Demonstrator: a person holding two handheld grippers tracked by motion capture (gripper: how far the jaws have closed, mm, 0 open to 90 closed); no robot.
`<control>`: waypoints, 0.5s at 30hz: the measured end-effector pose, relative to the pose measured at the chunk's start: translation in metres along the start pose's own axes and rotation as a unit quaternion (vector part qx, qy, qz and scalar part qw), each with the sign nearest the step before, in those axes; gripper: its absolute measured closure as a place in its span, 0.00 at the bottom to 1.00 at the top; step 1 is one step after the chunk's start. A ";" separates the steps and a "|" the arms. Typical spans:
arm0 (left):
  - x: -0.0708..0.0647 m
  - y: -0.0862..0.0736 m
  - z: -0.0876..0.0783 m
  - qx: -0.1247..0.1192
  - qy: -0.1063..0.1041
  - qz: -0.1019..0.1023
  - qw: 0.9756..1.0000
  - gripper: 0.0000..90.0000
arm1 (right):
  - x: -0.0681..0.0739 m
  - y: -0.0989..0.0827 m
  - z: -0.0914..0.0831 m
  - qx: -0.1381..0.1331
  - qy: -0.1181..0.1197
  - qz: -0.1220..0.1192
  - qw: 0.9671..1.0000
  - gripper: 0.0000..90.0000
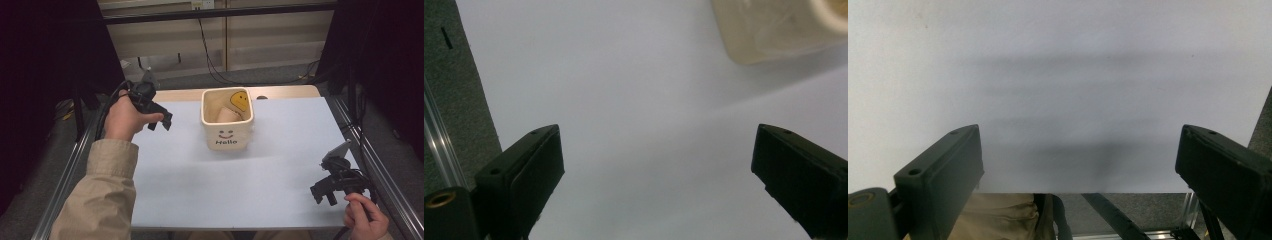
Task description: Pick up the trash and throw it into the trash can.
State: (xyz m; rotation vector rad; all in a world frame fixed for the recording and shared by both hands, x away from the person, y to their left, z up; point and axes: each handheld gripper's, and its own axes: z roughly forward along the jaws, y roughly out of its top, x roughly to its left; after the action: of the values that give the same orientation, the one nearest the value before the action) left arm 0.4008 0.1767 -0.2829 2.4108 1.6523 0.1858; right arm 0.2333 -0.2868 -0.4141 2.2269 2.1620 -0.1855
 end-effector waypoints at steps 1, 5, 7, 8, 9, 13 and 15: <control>0.001 -0.004 0.005 -0.001 0.001 0.004 1.000 0.07 | 0.000 0.000 0.000 -0.001 0.001 -0.002 1.000 0.06; 0.003 -0.022 0.024 -0.001 0.000 0.007 1.000 0.07 | 0.001 0.000 -0.001 0.001 -0.004 -0.003 1.000 0.06; 0.003 -0.026 0.030 -0.002 -0.002 0.008 1.000 0.07 | 0.001 0.000 -0.001 0.001 -0.005 -0.004 1.000 0.06; 0.004 -0.031 0.036 0.001 -0.002 0.012 1.000 0.07 | 0.001 0.000 -0.001 0.002 -0.006 -0.004 1.000 0.06; 0.004 -0.039 0.046 0.007 0.001 0.015 1.000 0.07 | 0.001 0.000 -0.001 0.002 -0.007 -0.003 1.000 0.06; 0.005 -0.055 0.066 0.016 0.001 0.011 1.000 0.07 | 0.002 0.000 0.000 -0.003 -0.004 -0.005 1.000 0.06; 0.006 -0.063 0.073 0.018 0.001 0.010 1.000 0.07 | 0.003 0.000 -0.001 0.002 -0.005 -0.004 1.000 0.06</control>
State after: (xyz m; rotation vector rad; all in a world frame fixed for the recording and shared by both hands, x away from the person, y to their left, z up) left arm 0.3622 0.1966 -0.3696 2.4551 1.6474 0.1633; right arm 0.2330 -0.2841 -0.4135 2.2140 2.1677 -0.2014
